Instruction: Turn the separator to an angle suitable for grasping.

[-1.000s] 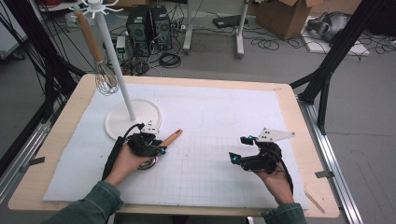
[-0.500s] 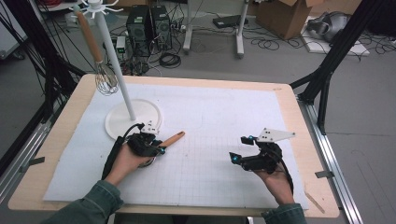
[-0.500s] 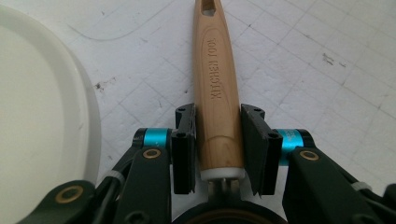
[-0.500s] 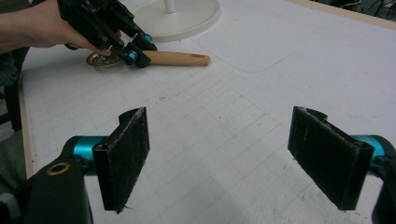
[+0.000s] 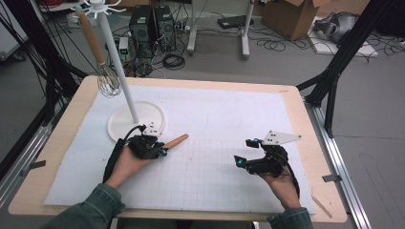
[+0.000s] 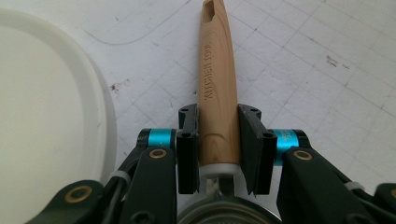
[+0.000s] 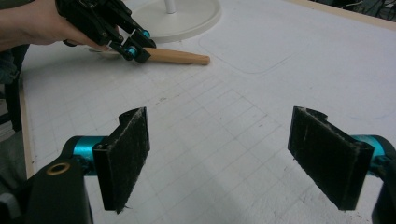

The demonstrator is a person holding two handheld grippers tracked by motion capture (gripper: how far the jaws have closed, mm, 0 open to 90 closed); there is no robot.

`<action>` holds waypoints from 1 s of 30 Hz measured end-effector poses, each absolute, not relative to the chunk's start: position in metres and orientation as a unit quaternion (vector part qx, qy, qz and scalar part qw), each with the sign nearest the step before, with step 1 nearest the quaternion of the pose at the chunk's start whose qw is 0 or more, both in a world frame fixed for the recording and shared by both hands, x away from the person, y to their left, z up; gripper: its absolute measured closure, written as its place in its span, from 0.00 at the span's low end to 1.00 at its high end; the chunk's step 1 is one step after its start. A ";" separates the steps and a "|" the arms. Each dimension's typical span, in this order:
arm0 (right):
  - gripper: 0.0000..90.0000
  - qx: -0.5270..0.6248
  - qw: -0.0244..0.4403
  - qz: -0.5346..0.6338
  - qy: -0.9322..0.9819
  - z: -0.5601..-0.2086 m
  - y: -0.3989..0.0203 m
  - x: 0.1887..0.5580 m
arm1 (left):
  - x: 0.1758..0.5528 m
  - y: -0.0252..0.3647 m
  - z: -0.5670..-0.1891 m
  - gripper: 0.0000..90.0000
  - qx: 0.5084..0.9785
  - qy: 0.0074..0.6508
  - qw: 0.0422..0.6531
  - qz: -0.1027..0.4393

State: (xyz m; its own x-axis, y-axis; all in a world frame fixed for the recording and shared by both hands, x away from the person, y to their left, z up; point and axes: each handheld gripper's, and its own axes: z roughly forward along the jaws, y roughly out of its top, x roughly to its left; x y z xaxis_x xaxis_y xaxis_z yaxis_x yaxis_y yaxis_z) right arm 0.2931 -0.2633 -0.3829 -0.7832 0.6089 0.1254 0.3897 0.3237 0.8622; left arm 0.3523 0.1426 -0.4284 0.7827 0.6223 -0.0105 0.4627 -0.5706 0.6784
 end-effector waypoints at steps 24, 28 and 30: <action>0.22 0.306 0.113 0.496 0.805 -0.382 -0.260 0.295 | 0.347 0.140 -0.426 0.75 0.901 0.304 0.291 0.103; 0.22 0.308 0.111 0.496 0.804 -0.383 -0.260 0.296 | 0.347 0.142 -0.425 0.76 0.899 0.305 0.295 0.109; 0.22 0.308 0.112 0.495 0.805 -0.382 -0.260 0.296 | 0.348 0.144 -0.423 0.78 0.893 0.308 0.308 0.111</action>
State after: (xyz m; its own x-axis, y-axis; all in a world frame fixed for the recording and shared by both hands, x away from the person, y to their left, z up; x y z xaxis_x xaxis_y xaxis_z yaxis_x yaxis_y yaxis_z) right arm 0.2959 -0.2598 -0.3825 -0.7855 0.6061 0.1251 0.3850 0.3205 0.8655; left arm 0.3477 0.1439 -0.4227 0.7857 0.6186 0.0088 0.4815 -0.6204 0.6191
